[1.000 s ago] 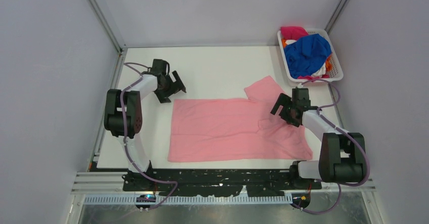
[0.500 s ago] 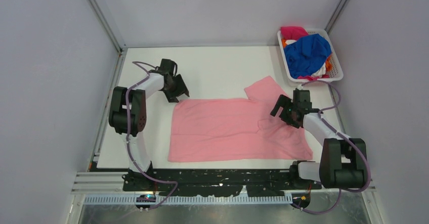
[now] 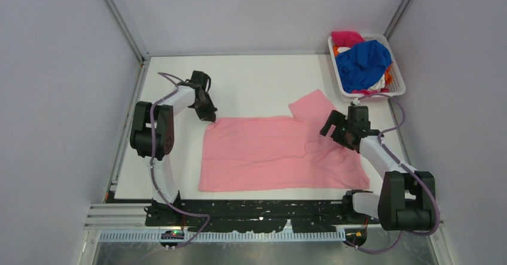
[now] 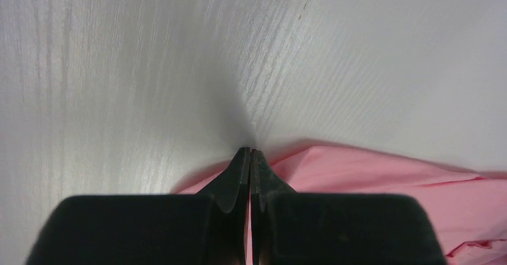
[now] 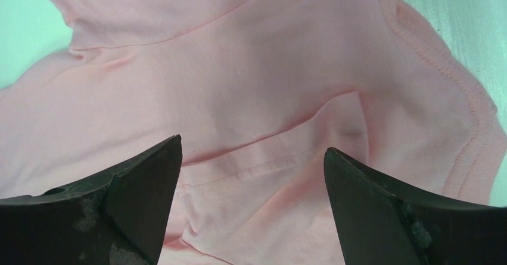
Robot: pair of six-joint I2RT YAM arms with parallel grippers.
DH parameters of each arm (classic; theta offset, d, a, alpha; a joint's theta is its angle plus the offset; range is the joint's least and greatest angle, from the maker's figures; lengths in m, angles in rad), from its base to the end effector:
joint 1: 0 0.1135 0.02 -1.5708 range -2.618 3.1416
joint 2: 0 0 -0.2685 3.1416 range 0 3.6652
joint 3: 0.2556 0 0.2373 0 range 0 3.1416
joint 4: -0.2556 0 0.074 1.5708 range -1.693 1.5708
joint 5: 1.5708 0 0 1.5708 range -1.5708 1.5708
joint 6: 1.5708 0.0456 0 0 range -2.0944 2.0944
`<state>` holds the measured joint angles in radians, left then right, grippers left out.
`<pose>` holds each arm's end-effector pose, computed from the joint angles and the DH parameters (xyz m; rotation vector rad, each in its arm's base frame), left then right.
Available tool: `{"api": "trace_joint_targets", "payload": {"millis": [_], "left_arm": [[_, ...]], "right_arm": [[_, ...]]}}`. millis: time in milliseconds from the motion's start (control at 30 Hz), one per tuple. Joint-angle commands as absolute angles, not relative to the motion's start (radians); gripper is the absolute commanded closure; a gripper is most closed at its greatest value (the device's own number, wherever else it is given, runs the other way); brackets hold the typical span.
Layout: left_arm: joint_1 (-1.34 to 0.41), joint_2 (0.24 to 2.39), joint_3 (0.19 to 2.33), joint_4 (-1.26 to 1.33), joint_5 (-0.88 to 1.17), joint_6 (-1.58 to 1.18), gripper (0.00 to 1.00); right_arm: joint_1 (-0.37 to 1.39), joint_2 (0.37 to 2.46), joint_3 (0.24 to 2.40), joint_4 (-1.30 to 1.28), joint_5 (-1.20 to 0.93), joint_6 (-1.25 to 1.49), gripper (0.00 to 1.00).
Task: Fold and stack the t-shirts
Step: Grab the side of the flattened tshirt furthest away from the robot with both arms
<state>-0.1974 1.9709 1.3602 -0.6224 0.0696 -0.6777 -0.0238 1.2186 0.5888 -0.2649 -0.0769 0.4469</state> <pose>0.3785 -0.0789 0.1655 -0.6615 2.7724 -0.2958 0.2230 -0.0018 0.1856 0.5462 2.4215 0.2766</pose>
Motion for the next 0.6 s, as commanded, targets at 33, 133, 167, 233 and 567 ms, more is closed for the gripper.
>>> {"api": "trace_joint_targets", "payload": {"millis": [33,133,167,233,567], "left_arm": [[-0.202,1.918,1.371,-0.616,0.044,-0.632,1.0],[-0.207,1.867,1.338,-0.576,0.05,-0.623,1.0],[-0.209,1.847,1.328,-0.557,0.057,-0.618,1.0],[-0.211,1.825,1.31,-0.538,0.073,-0.616,1.0],[-0.215,1.771,1.235,-0.524,0.084,-0.613,1.0]], "right_arm": [[-0.029,1.176,0.619,-0.272,-0.065,0.429,0.05],[-0.03,1.16,0.641,-0.274,-0.061,0.427,0.05],[-0.029,1.156,0.653,-0.269,-0.063,0.427,0.05],[-0.029,1.16,0.676,-0.264,-0.071,0.424,0.05],[-0.008,1.273,0.847,-0.243,-0.081,0.407,0.05]]}}
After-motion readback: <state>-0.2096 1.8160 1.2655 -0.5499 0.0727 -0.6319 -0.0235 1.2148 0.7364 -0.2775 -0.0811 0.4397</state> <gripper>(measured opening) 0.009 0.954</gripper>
